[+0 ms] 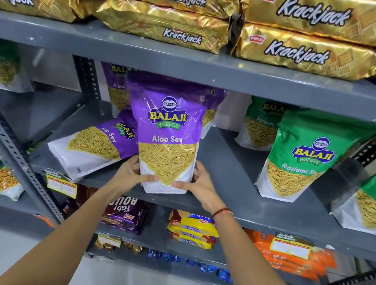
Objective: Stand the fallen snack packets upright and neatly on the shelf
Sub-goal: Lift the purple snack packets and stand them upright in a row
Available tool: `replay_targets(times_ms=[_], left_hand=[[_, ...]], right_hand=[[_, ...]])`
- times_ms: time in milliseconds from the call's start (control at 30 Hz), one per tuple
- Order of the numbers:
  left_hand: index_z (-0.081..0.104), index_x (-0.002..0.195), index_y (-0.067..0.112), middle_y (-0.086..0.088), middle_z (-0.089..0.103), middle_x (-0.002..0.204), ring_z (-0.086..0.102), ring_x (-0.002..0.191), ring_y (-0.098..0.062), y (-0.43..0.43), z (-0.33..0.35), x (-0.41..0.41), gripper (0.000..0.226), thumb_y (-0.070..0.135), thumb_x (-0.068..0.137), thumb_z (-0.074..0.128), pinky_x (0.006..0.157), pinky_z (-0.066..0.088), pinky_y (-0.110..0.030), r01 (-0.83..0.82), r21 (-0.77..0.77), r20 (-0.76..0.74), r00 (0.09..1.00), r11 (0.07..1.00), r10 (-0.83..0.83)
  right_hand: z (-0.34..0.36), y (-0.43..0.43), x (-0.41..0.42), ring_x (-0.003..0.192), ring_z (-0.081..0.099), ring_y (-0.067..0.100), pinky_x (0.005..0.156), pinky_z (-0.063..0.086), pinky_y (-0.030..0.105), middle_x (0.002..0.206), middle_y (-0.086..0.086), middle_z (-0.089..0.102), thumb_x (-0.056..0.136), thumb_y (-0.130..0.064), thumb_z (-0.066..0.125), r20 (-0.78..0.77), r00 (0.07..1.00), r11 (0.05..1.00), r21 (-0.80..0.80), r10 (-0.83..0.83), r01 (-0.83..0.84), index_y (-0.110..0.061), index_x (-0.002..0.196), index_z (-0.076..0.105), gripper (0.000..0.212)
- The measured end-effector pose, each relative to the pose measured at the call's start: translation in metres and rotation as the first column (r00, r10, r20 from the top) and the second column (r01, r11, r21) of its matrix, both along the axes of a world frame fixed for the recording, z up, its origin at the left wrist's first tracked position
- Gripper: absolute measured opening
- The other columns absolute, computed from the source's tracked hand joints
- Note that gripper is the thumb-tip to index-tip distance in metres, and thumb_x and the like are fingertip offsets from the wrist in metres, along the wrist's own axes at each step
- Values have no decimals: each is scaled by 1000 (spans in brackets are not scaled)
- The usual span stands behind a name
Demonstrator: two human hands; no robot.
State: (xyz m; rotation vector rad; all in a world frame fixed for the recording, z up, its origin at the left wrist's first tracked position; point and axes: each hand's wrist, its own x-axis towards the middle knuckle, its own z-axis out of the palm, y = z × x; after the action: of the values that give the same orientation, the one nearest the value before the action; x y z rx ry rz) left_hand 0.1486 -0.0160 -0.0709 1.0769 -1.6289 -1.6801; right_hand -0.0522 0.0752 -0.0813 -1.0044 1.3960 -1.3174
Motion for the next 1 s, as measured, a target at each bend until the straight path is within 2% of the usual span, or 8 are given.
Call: replay_targets(times_ms=[133, 267, 367, 500, 667, 733, 867, 1000], left_hand=[[54, 122, 14, -1, 70, 110, 69, 93, -6, 2, 2, -5, 65, 2, 64, 81, 66, 52, -10, 23, -8, 0, 1000, 1000, -23], [54, 122, 14, 0, 71, 109, 69, 97, -10, 1, 4, -9, 66, 4, 63, 82, 68, 53, -12, 35, -26, 0, 999, 999, -35], [53, 120, 14, 0, 71, 109, 70, 95, -11, -1, 7, -20, 65, -1, 63, 80, 69, 53, -14, 55, -53, -41, 998, 997, -57], [53, 120, 13, -4, 71, 110, 69, 98, -15, -1, 10, -43, 65, -2, 63, 80, 73, 55, -18, 74, -92, -80, 993, 993, -82], [54, 114, 17, -8, 69, 112, 68, 98, -18, 2, 3, -81, 64, -3, 60, 82, 75, 56, -21, 103, -122, -94, 989, 987, -115], [54, 111, 20, -5, 69, 113, 69, 98, -15, 4, -3, -95, 63, -2, 60, 83, 74, 56, -20, 118, -118, -98, 987, 986, -130], [52, 113, 19, -2, 68, 115, 66, 104, -15, 6, -16, -115, 65, 1, 59, 84, 80, 56, -25, 138, -95, -91, 985, 986, -147], [49, 117, 13, -8, 65, 119, 64, 108, -20, 5, -28, -127, 69, -1, 59, 84, 90, 52, -37, 151, -96, -71, 985, 984, -158]], right_hand=[[-2, 3, -4, 111, 62, 14, 93, 52, 30, 121, 1, 64, 63, -3, 84, -21, 1000, 1000, 14, -5, 5, -25, 117, 49, 68], [0, 4, -8, 104, 64, 6, 80, 54, 18, 115, -5, 66, 61, -5, 85, -41, 999, 1000, 0, -14, 14, -28, 114, 49, 68], [3, 6, -16, 109, 62, 8, 83, 54, 20, 119, -3, 64, 61, -10, 86, -82, 996, 999, 0, -41, 41, -24, 121, 45, 74], [8, 12, -34, 114, 57, 9, 93, 50, 27, 125, -2, 60, 66, -12, 84, -159, 984, 997, -17, -82, 80, -21, 128, 42, 75], [8, 27, -62, 105, 54, -8, 81, 47, 7, 116, -16, 58, 68, -13, 82, -239, 958, 987, -38, -159, 154, -24, 123, 44, 68], [5, 33, -72, 104, 54, -8, 80, 46, 5, 113, -20, 57, 67, -13, 83, -266, 945, 982, -41, -191, 187, -24, 122, 45, 67], [-6, 39, -89, 109, 54, -2, 94, 46, 25, 113, -23, 56, 65, -13, 84, -313, 921, 972, -31, -232, 234, -23, 123, 45, 70], [-17, 40, -93, 120, 53, 18, 103, 44, 45, 120, -7, 58, 64, -10, 84, -318, 904, 957, -39, -285, 288, -21, 124, 43, 73]])
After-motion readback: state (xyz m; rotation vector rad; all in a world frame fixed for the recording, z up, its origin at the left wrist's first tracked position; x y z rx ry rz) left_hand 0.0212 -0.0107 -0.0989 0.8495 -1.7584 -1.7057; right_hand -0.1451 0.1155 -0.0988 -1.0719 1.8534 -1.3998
